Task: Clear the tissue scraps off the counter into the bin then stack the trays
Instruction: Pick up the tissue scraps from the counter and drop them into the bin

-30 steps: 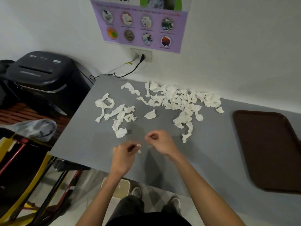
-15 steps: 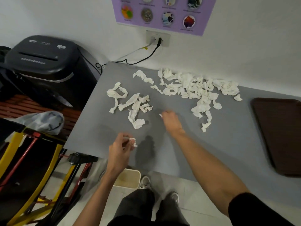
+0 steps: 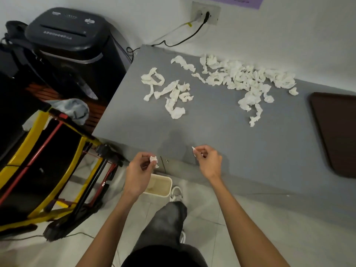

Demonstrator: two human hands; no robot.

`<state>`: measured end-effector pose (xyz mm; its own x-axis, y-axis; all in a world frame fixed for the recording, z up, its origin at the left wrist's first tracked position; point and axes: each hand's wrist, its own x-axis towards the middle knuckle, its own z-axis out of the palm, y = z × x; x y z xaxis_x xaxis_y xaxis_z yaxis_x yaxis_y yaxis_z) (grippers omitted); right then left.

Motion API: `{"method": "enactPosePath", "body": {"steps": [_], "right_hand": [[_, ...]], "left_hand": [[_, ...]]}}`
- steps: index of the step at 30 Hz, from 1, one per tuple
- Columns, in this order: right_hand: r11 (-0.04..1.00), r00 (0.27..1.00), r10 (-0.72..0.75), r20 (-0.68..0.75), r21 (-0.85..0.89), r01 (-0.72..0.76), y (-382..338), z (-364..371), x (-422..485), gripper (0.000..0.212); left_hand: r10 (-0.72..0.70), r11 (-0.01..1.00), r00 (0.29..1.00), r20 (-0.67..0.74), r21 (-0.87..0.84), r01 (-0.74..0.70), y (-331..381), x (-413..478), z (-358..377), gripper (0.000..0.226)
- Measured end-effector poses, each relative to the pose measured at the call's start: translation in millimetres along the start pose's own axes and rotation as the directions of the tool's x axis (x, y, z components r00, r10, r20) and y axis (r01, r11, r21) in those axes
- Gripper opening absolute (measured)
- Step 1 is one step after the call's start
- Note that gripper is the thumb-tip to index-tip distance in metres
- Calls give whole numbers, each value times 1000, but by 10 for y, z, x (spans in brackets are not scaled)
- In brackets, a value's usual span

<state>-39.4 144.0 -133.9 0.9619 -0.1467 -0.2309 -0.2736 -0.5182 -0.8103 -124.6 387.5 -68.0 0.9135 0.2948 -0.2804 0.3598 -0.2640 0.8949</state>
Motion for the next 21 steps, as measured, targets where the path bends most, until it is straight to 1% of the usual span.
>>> {"method": "enactPosePath", "body": {"steps": [2,4,5,7,11,14,16,19,21], "right_hand": [[993,1000,-2,15,121,0,78,150,-410,4],[963,999,21,35,268,-29,131,304,-799,6],[946,998,32,50,319,-46,164,387,-980,7],[928,996,46,75,367,-71,249,569,-1290,8],[936,985,125,121,315,-157,562,1035,-1662,9],[937,972,187,142,271,-220,858,1421,-1761,9],[938,963,216,163,239,-251,1090,1699,-1749,11],[952,960,216,178,179,-247,1423,2123,-1668,15],[948,950,257,179,147,-284,1598,2380,-1578,22]], "left_hand": [[-8,1000,1000,-2,-20,8,-273,-220,-105,21],[-44,999,999,-14,-16,44,-532,-427,-196,22],[-73,997,997,-21,-17,73,-671,-514,-240,21],[-100,995,995,-29,-5,100,-949,-657,-324,14],[-151,988,988,-26,26,152,-1549,-750,-467,2],[-203,978,979,-19,42,203,-1963,-655,-509,5],[-222,973,975,18,63,221,-2226,-545,-530,4],[-215,971,975,50,115,208,-2697,-305,-547,8],[-207,965,976,71,179,192,-3022,-133,-548,15]]}}
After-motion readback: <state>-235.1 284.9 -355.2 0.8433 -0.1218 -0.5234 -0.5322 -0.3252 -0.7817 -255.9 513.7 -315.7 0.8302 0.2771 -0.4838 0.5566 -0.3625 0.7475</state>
